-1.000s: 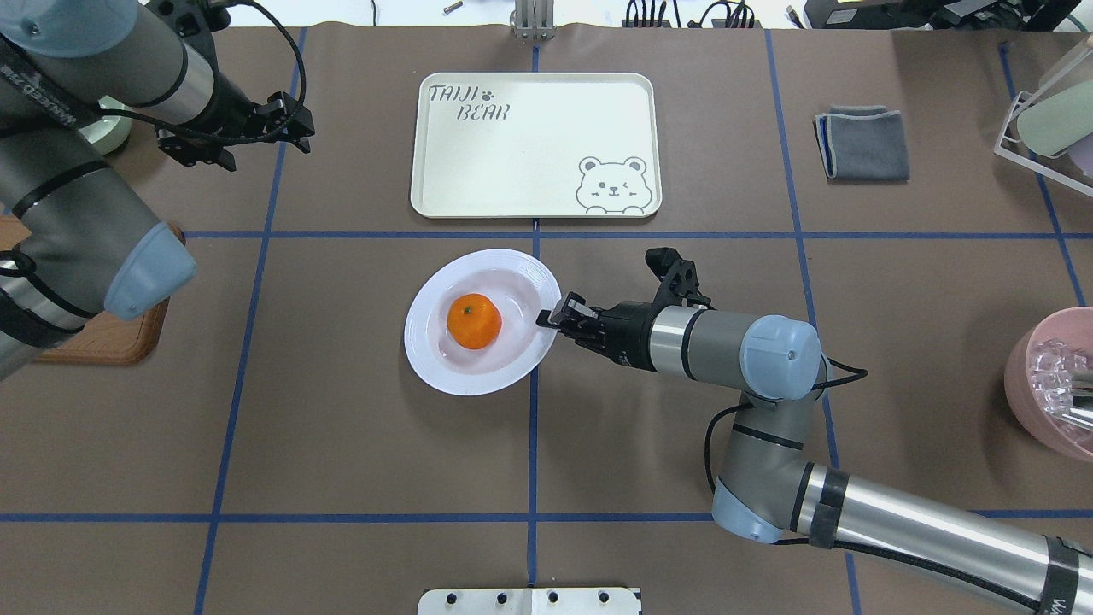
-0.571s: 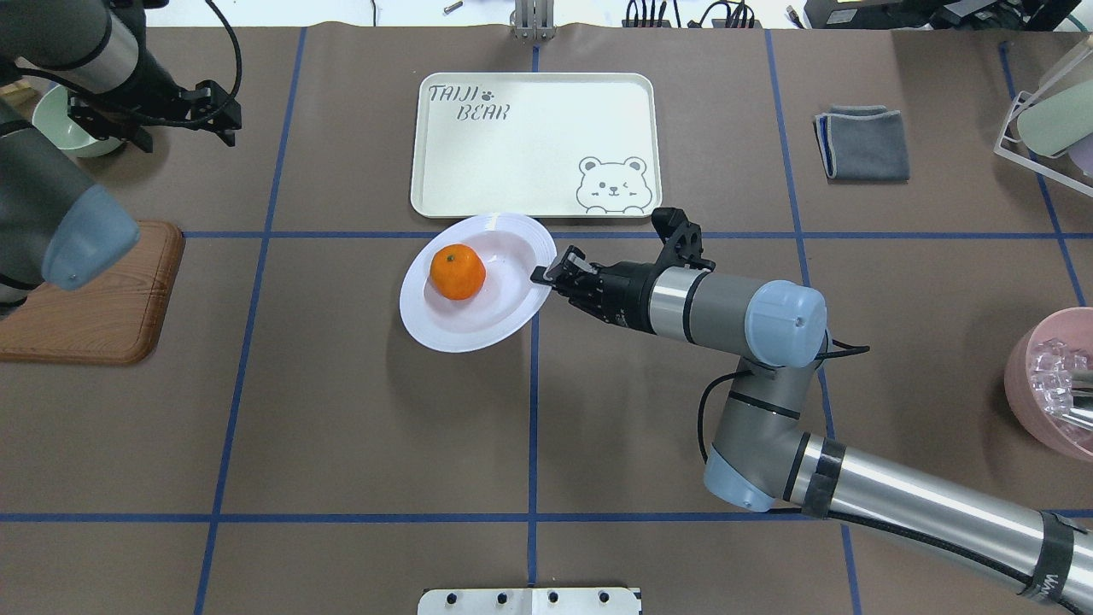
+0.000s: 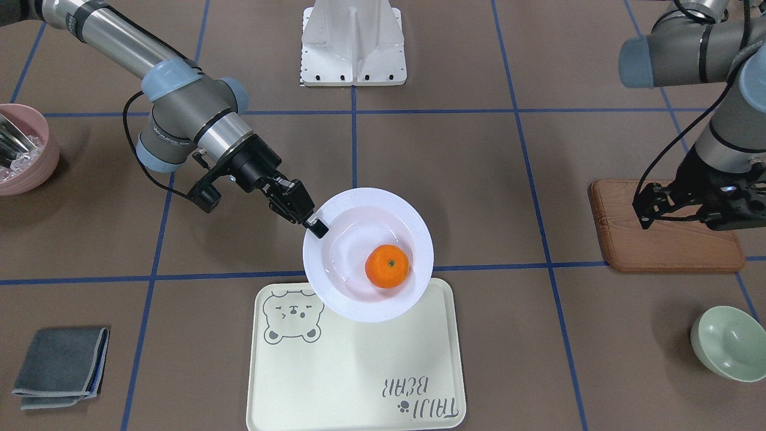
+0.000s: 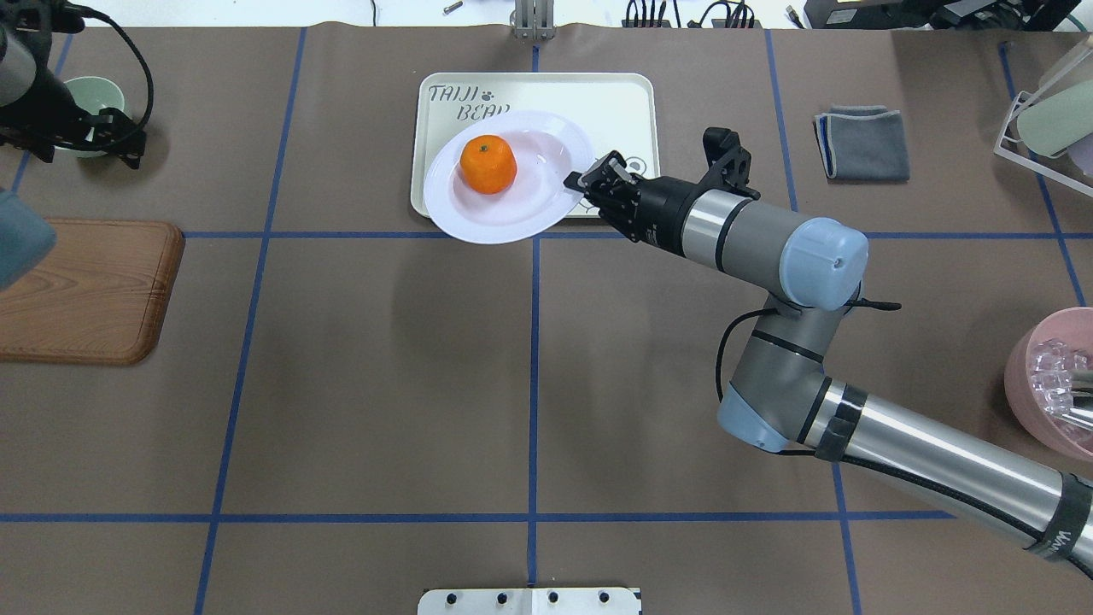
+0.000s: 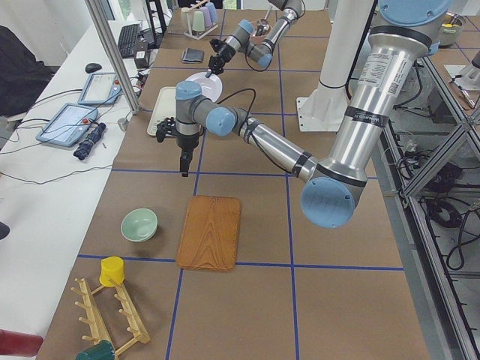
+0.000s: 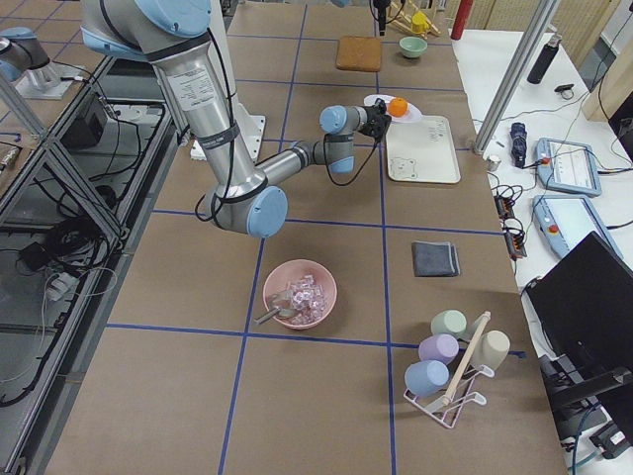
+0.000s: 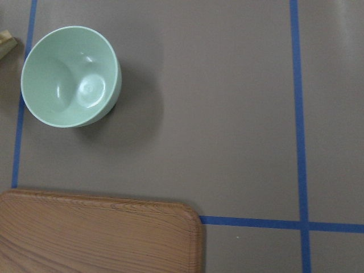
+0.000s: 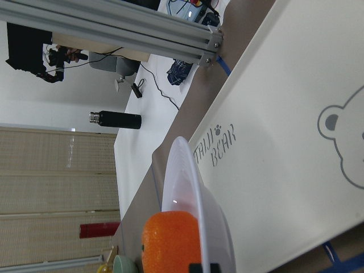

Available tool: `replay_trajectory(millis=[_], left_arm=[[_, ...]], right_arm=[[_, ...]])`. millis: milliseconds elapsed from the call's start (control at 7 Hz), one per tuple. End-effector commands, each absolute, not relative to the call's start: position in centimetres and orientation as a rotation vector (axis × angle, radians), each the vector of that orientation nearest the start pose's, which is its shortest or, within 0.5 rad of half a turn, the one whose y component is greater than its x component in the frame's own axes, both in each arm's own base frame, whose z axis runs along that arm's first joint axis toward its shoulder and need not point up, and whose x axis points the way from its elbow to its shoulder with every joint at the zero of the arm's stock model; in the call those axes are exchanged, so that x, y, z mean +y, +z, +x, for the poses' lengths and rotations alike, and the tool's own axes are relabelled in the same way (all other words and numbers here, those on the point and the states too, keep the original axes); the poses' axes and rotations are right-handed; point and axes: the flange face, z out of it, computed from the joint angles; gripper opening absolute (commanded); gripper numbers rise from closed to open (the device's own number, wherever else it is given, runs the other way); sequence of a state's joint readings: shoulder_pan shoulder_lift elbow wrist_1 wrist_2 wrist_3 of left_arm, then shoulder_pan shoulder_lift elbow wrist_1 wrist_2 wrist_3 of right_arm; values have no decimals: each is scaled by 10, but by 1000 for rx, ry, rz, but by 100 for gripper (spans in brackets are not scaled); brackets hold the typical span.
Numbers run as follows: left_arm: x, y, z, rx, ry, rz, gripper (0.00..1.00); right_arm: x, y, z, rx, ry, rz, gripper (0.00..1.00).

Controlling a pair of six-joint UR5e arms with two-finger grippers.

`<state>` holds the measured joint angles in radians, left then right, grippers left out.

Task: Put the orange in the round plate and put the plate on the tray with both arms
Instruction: 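Lift the plate with the right gripper and carry it onto the cream bear tray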

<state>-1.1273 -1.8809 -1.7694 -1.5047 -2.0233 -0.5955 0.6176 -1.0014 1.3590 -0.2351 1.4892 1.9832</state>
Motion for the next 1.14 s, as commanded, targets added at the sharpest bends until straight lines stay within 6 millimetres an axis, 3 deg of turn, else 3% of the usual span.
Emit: replay_trajectory(millis=[0,143,286,571,857,1000], left_arm=[[-583,423,169,592,-42,153,98],[-584,424,168,591,-46,152,98],[-585,423,164,592,-52,155,98],[-585,422,165,594,-51,156,98],[-586,422,163,591,-55,155,98],[-586,422,163,590,-56,153,98]], right_arm=[[-561,274,-500,-1688,952,258,0],[-571,297,-510,-1631,973,253,0],[-584,293,-524,-1612,989,246,0],[-595,309,-540,-1555,1010,230,0],[-598,315,-543,-1539,1014,229,0],[-600,323,-540,-1509,1017,238,99]])
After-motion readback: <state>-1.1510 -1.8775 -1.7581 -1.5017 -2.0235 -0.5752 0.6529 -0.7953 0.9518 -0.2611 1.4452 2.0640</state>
